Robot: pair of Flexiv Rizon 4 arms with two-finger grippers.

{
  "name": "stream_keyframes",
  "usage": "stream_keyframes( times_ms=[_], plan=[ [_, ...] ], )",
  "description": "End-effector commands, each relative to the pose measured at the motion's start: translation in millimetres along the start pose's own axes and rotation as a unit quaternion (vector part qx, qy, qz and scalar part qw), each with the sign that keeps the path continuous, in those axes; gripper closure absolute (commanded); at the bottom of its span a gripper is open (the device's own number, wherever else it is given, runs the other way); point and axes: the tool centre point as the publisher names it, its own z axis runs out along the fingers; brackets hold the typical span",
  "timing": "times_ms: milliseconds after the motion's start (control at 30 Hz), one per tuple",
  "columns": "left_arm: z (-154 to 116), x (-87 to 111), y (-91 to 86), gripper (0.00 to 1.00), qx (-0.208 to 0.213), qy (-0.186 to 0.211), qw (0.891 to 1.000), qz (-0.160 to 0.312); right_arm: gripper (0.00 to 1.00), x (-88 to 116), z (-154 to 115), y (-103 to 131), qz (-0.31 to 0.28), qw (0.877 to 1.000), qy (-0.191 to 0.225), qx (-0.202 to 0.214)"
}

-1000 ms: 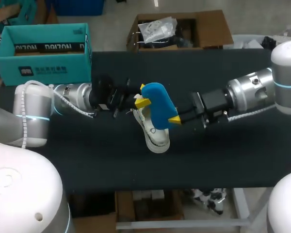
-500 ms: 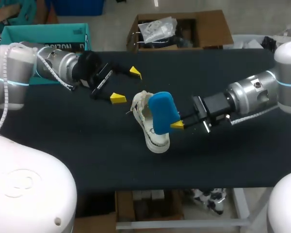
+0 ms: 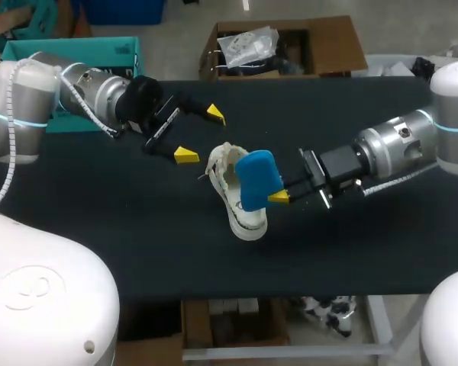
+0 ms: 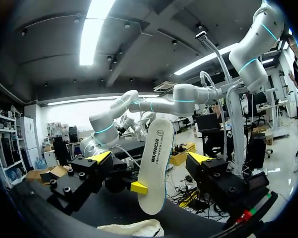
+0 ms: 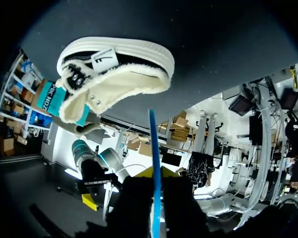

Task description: Open the shoe tongue, take the insole out of the shoe, put the insole back into the shoe, and pack the shoe into the shoebox

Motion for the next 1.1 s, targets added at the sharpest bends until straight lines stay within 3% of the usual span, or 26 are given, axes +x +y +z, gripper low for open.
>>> stream_keyframes(
  times_ms=[33, 67, 267, 533, 800, 1100],
  plan=[
    [-24, -18.7, -2.9, 0.0, -0.053, 0.169, 0.983, 0.038, 1.0, -2, -2, 4, -0.009, 1.0, -0.024, 0.016],
    [-28, -18.2, -2.7, 0.0, -0.061, 0.197, 0.977, 0.054, 1.0, -5, -1, 3, -0.014, 0.999, -0.031, 0.016],
    [-49, -23.7, 6.0, 0.0, -0.085, 0.268, 0.958, 0.057, 1.0, -24, 3, -7, -0.012, 0.999, -0.051, 0.007],
    [-64, -24.4, 27.6, 0.0, -0.102, 0.321, 0.94, 0.054, 1.0, -47, 5, -24, -0.023, 0.999, -0.045, 0.0],
    [-69, -24.3, 36.5, 0.0, -0.096, 0.339, 0.934, 0.055, 1.0, -57, 12, -36, -0.039, 0.996, -0.076, 0.023],
    [-68, -23.8, 40.0, 0.0, -0.1, 0.338, 0.934, 0.056, 1.0, -56, 20, -31, -0.037, 0.996, -0.075, 0.022]
  ],
)
